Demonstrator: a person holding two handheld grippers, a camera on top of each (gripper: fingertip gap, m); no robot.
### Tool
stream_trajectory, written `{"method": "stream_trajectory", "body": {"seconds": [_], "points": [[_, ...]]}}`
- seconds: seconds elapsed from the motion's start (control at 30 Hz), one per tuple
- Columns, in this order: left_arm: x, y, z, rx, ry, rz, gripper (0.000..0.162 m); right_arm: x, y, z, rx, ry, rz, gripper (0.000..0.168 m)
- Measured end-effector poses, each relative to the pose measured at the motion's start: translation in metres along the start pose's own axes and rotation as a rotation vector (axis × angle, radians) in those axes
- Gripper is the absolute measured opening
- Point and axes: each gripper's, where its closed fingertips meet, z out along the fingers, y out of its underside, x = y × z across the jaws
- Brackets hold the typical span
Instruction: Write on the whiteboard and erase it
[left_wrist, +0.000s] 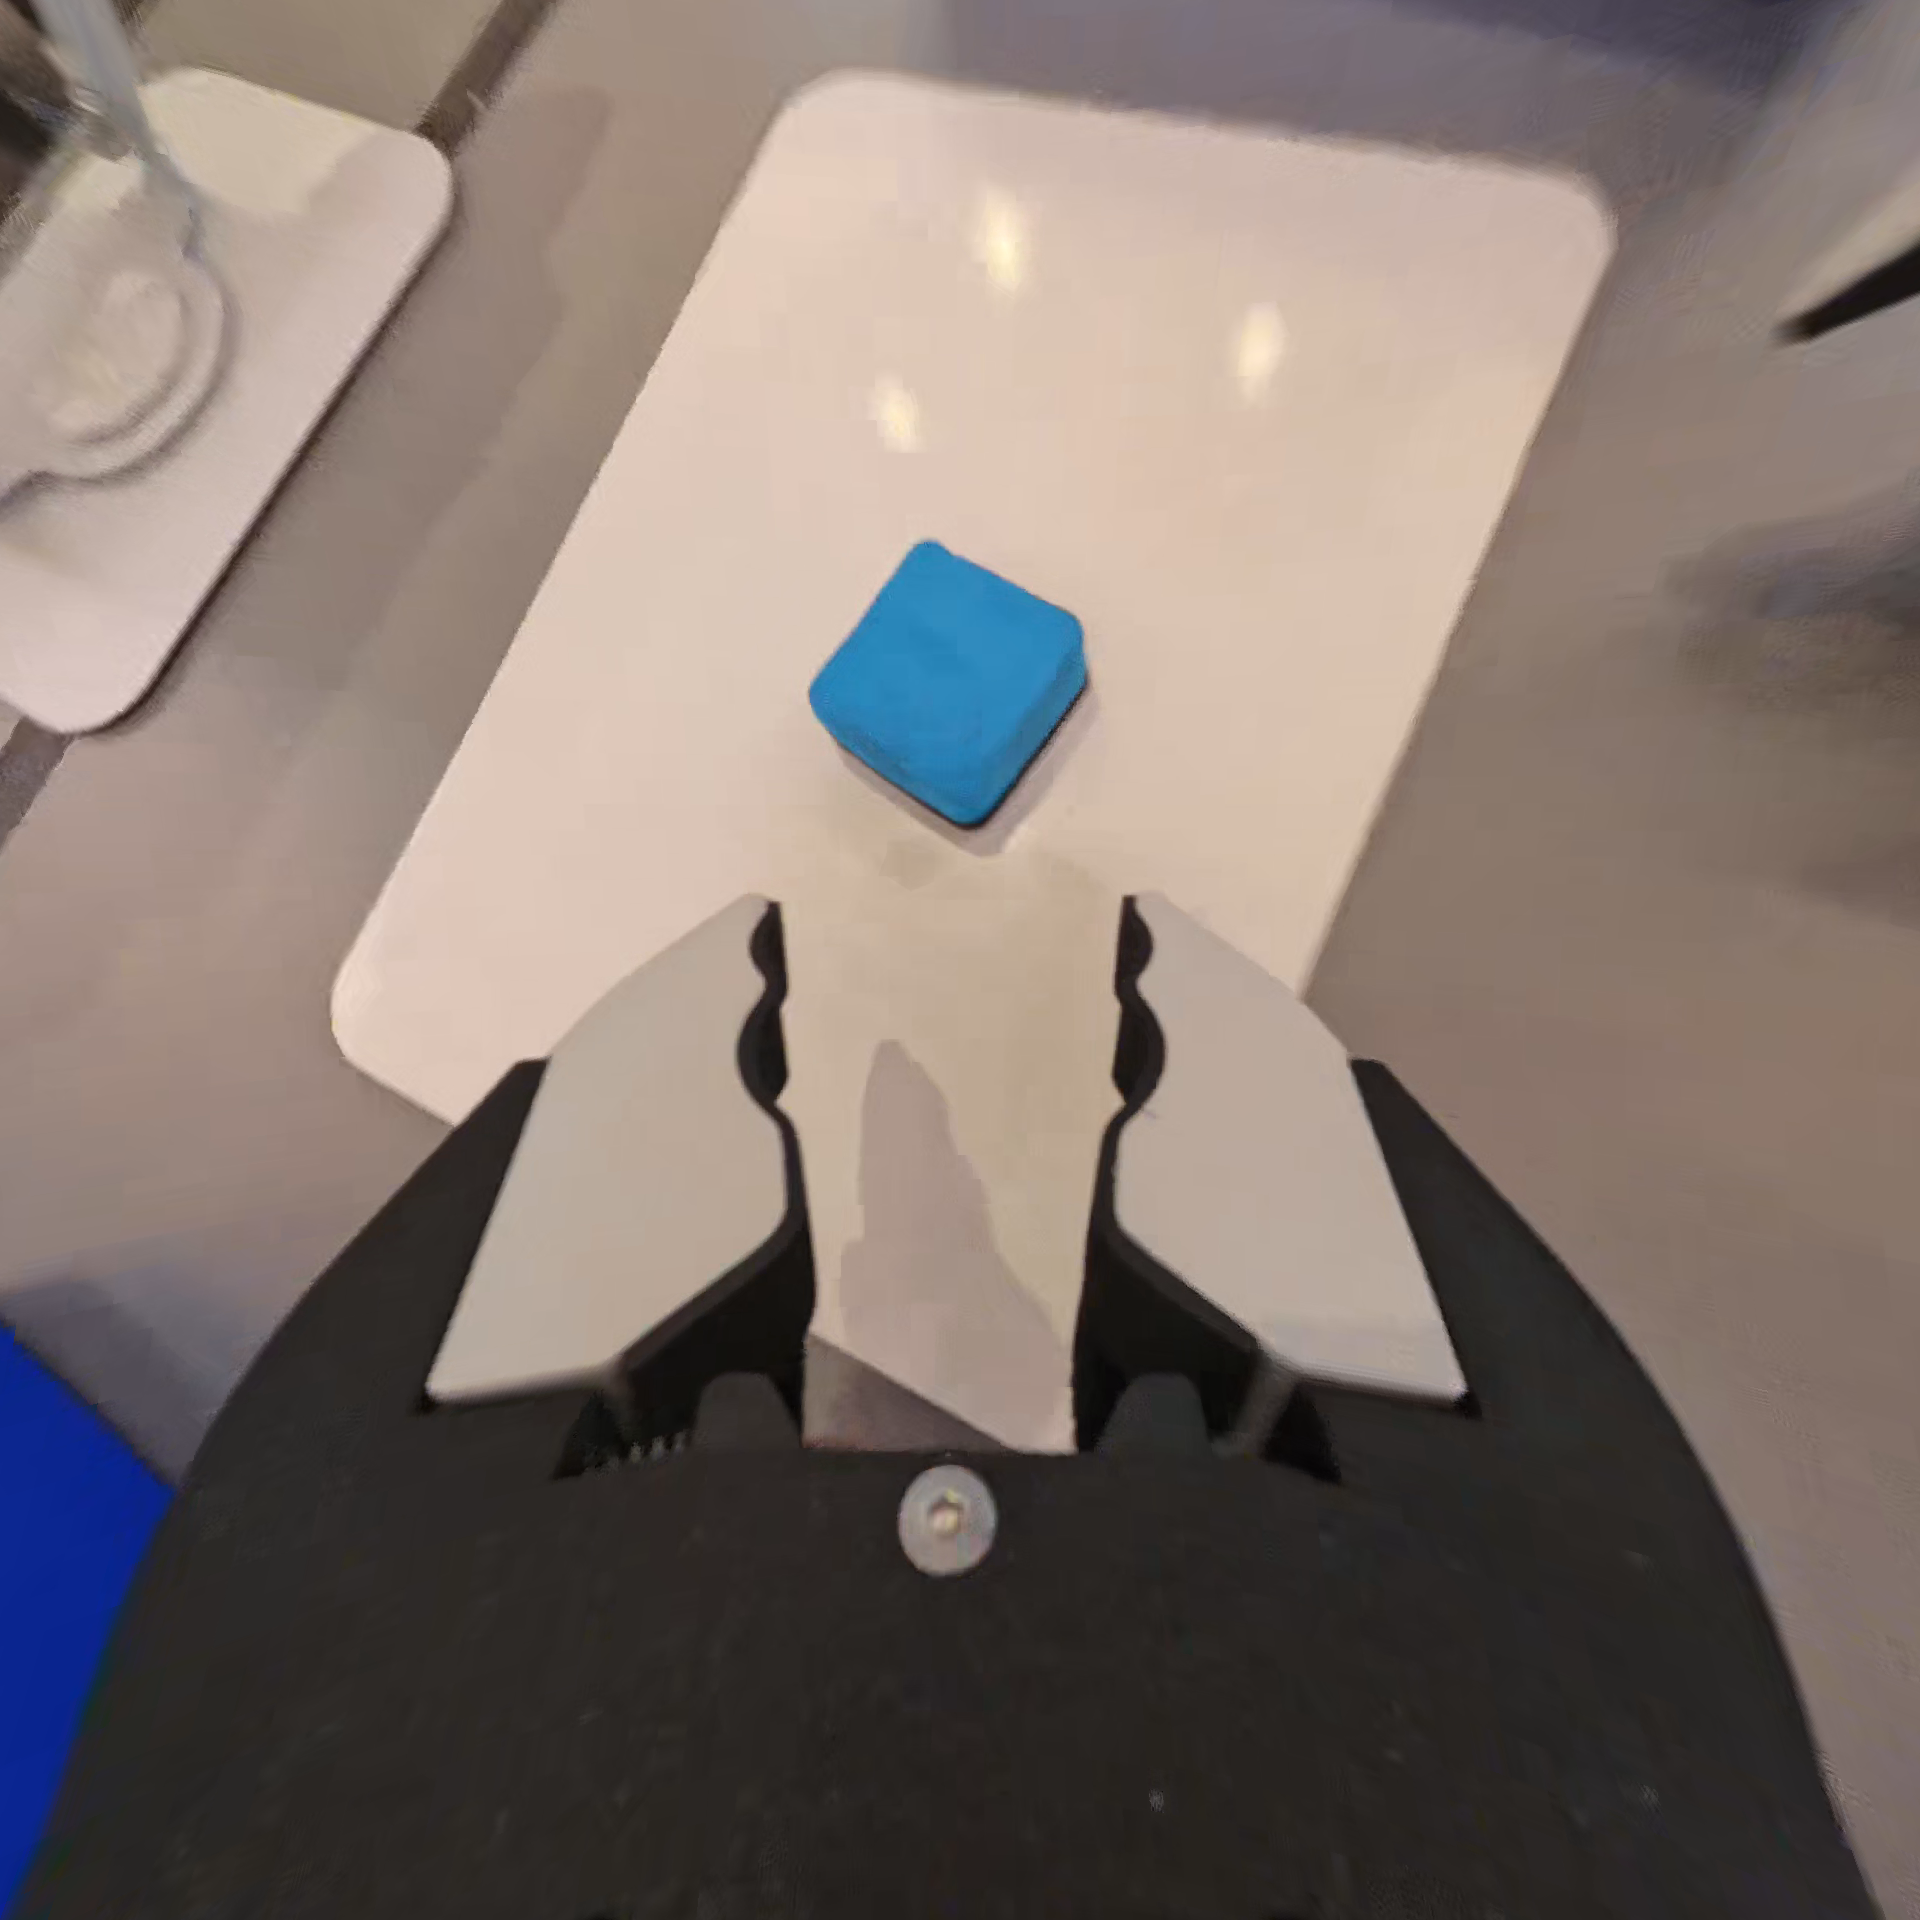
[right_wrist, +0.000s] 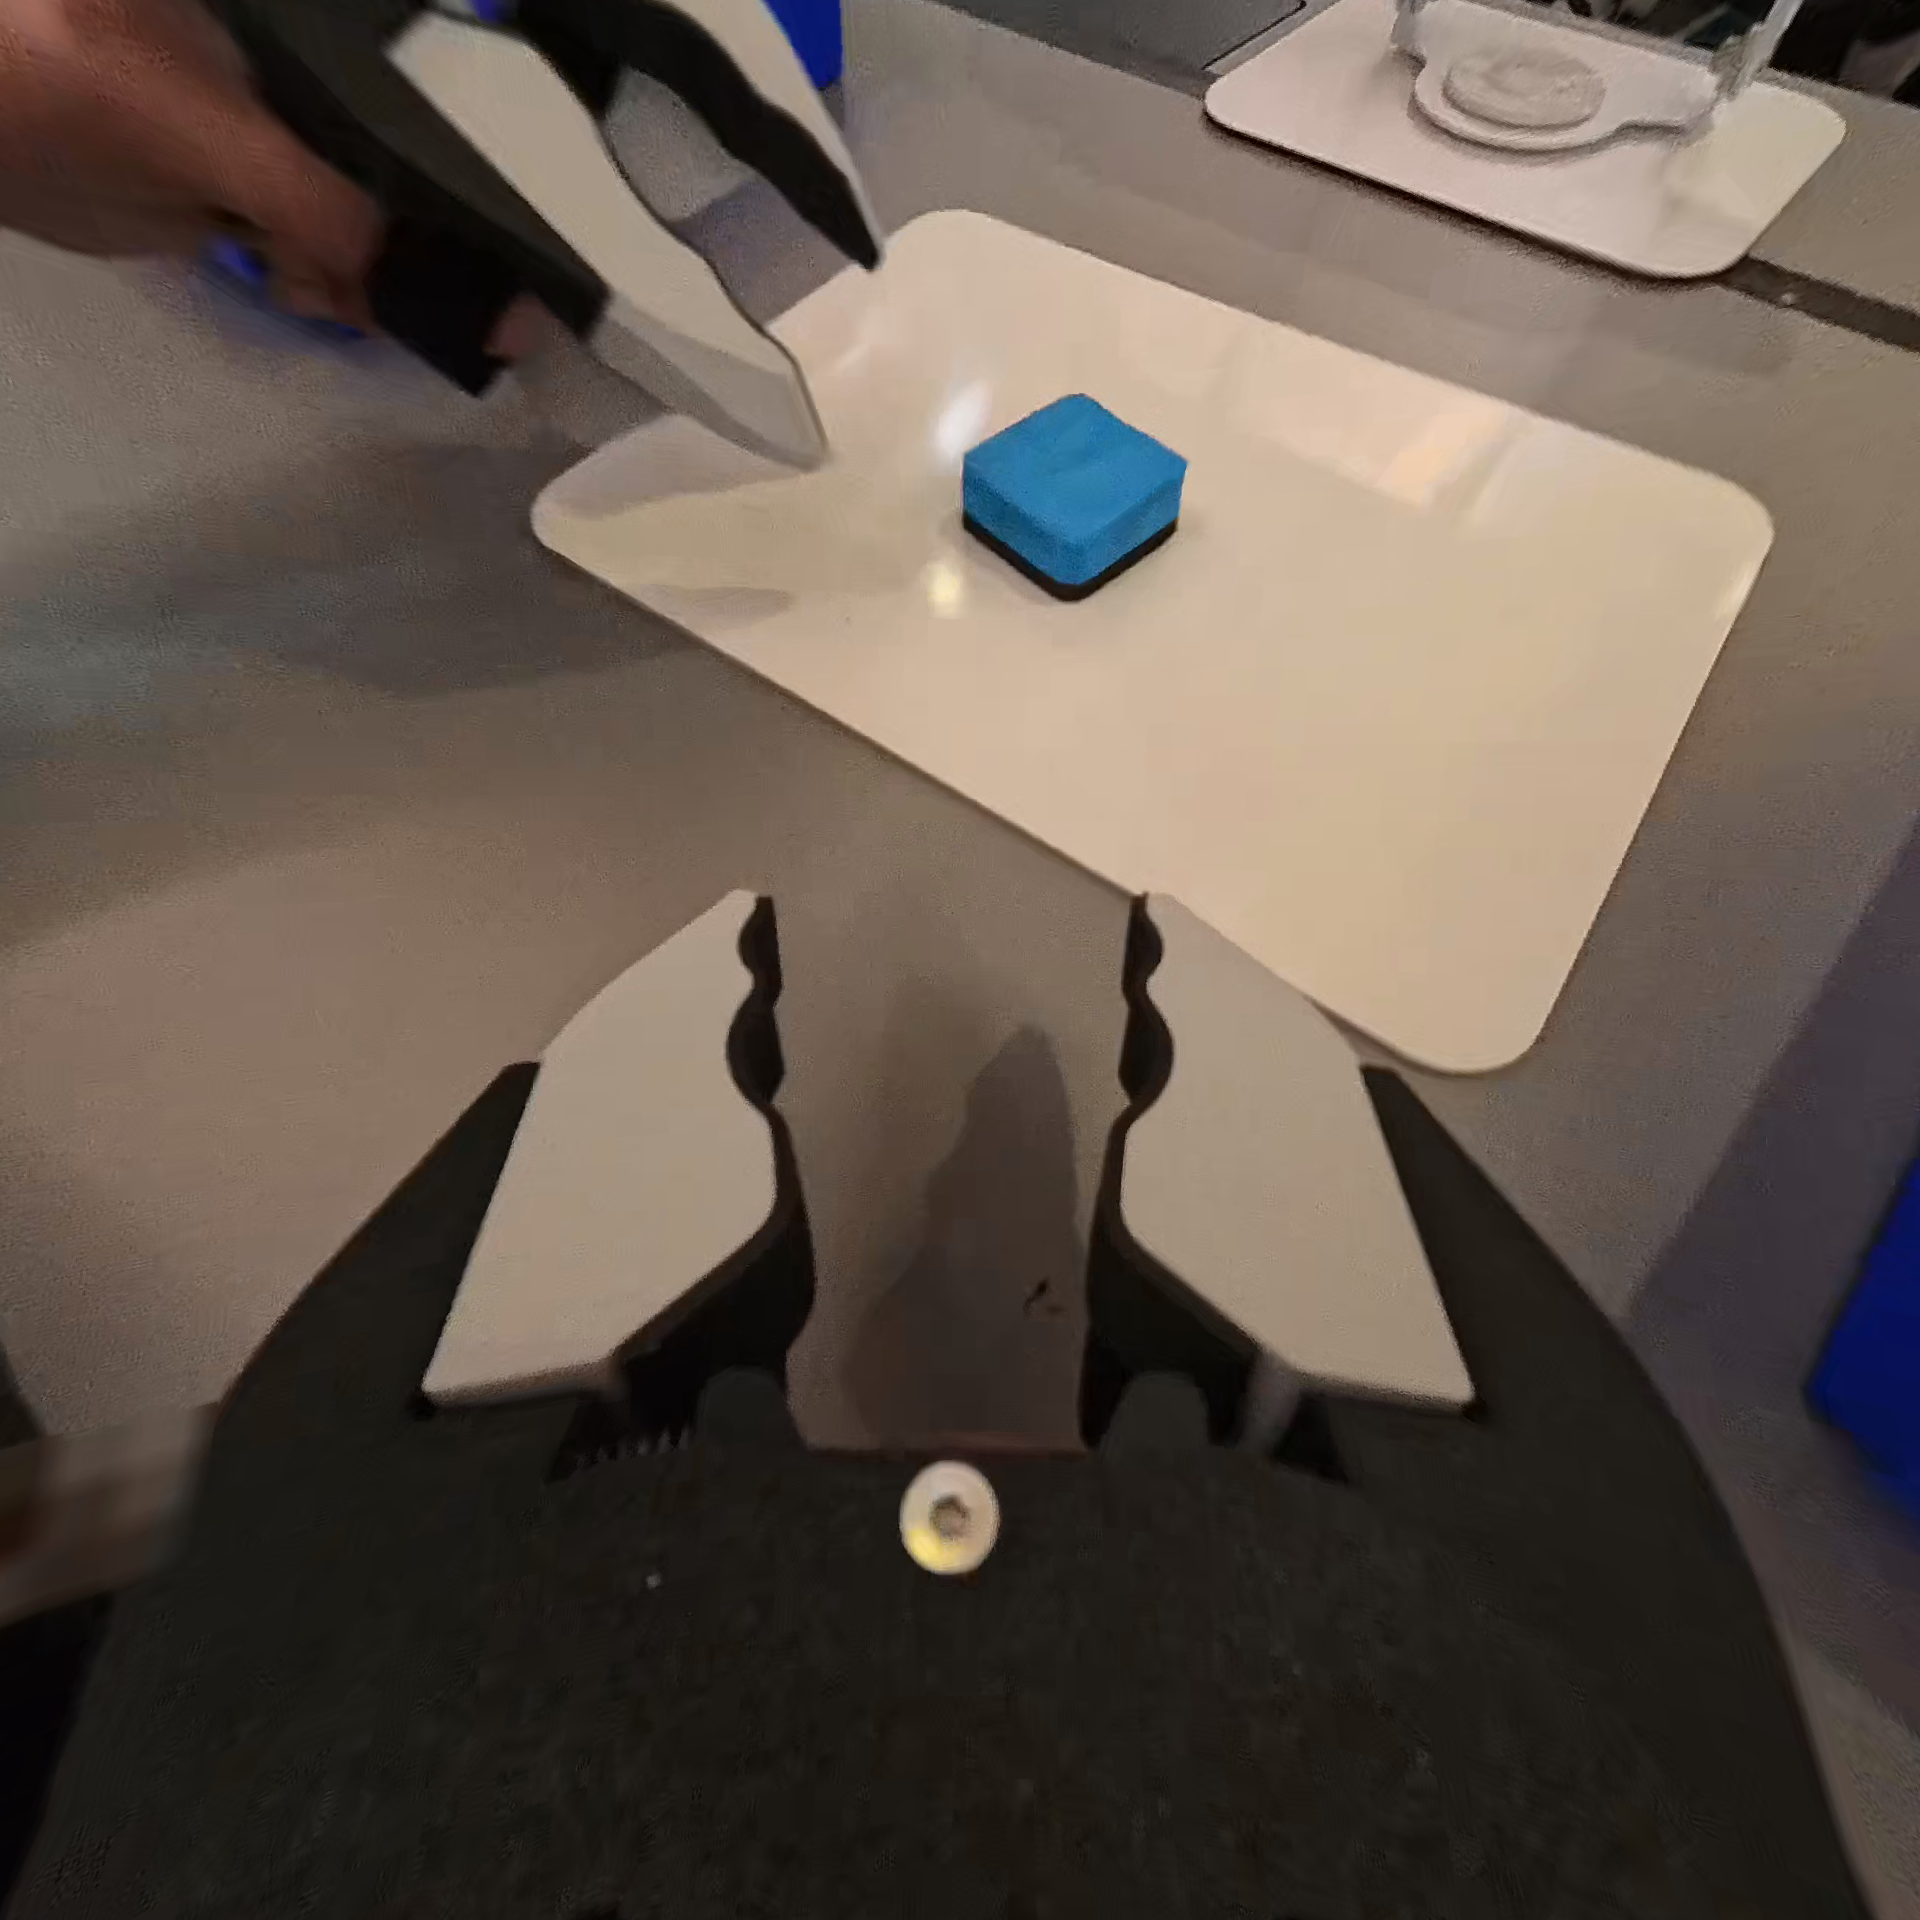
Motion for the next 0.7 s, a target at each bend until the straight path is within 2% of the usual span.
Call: {"method": "stream_trajectory", "body": {"seconds": [0.1,0.17,0.33,0.4,0.47,0.57,0.7], "points": [[-0.009,-0.007,0.038,-0.17,0.014,-0.066,0.079,-0.005,0.014,-0.017,0.055,-0.054,0.151,0.061],[-0.004,-0.018,0.054,-0.168,0.025,-0.138,0.082,-0.003,0.017,-0.025,0.067,-0.063,0.187,0.06],[-0.01,-0.015,0.069,-0.169,-0.073,-0.196,0.065,0.005,0.022,-0.035,0.078,-0.046,0.172,0.058],[-0.007,-0.015,0.063,-0.144,-0.043,-0.237,0.065,0.006,0.022,-0.038,0.091,-0.054,0.187,0.056],[-0.023,-0.008,0.045,-0.126,-0.131,-0.273,0.065,0.007,0.022,-0.04,0.101,-0.059,0.202,0.056],[-0.068,0.027,0.001,-0.138,-0.355,-0.357,0.065,0.008,0.024,-0.042,0.102,-0.068,0.221,0.056],[-0.101,0.08,-0.02,-0.189,-0.41,-0.526,0.065,0.007,0.023,-0.042,0.107,-0.084,0.233,0.055]]}}
